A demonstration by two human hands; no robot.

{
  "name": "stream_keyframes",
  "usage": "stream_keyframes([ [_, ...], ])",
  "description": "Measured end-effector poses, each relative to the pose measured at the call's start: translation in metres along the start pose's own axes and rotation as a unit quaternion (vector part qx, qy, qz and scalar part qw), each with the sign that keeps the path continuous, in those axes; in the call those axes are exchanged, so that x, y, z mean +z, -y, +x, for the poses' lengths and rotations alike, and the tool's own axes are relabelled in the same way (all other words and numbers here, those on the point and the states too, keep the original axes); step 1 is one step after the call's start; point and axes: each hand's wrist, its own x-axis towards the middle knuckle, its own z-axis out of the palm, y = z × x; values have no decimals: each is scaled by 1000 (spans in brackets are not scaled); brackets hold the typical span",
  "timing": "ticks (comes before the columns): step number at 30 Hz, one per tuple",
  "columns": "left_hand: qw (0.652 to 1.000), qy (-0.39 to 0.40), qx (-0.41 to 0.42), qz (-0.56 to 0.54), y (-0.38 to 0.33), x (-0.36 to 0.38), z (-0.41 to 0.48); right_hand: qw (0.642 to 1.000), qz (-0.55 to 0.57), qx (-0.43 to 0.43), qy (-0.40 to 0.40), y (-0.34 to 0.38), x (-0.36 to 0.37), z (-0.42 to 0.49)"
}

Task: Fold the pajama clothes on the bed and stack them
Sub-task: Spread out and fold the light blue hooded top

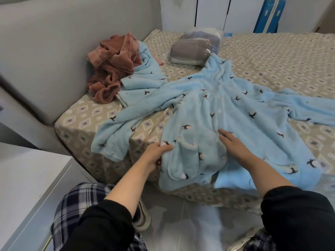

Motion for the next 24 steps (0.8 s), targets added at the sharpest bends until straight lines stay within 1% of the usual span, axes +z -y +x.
stream_keyframes([
  [1,998,44,-11,31,-2,-4,-2,1000,28,5,-3,1,-3,-2],
  [2,997,69,-3,38,-4,-8,-4,999,42,7,-7,1,-4,-2],
  [3,996,84,12,10,-6,-13,-5,999,49,8,-10,1,-6,-3],
  [4,995,92,22,-43,-7,-17,-5,998,55,7,-11,1,-6,-3],
  [5,991,98,19,-91,-7,-22,-6,998,62,7,-13,2,-7,-3],
  [6,988,105,6,-112,-9,-26,-8,998,65,7,-13,2,-7,-4],
  [8,989,113,-27,-90,-11,-32,-10,998,62,6,-8,2,-8,-4],
  [10,990,126,-40,-47,-10,-41,-11,998,58,4,-3,2,-8,-3],
  [12,988,121,-77,-63,-8,-49,-11,999,50,1,-1,1,-7,-2],
  [13,988,112,-94,-43,-4,-52,-10,999,47,1,-2,1,-8,-2],
  [14,990,99,-99,30,0,-54,-9,999,48,-1,-2,1,-7,-2],
  [15,981,81,-97,148,3,-54,-8,999,50,-2,0,0,-7,-2],
  [16,957,58,-83,273,6,-53,-6,999,49,-3,1,0,-6,-3],
  [17,918,12,-56,393,10,-51,-3,999,44,-4,1,-1,-6,-3],
  [18,871,-54,-19,488,13,-48,-1,999,40,-7,2,-2,-6,-3],
  [19,834,-129,22,537,14,-45,-1,999,36,-11,5,-3,-6,-3],
  [20,818,-188,74,539,14,-40,-3,999,32,-14,8,-4,-7,-4],
  [21,820,-217,134,513,13,-33,-5,999,30,-17,9,-6,-8,-3],
  [22,824,-218,200,483,12,-24,-6,999,30,-17,12,-6,-9,-2],
  [23,816,-195,258,478,10,-12,-6,999,26,-16,17,-6,-8,-1],
  [24,796,-159,303,500,9,1,-6,999,13,-15,25,-6,-6,-1],
])
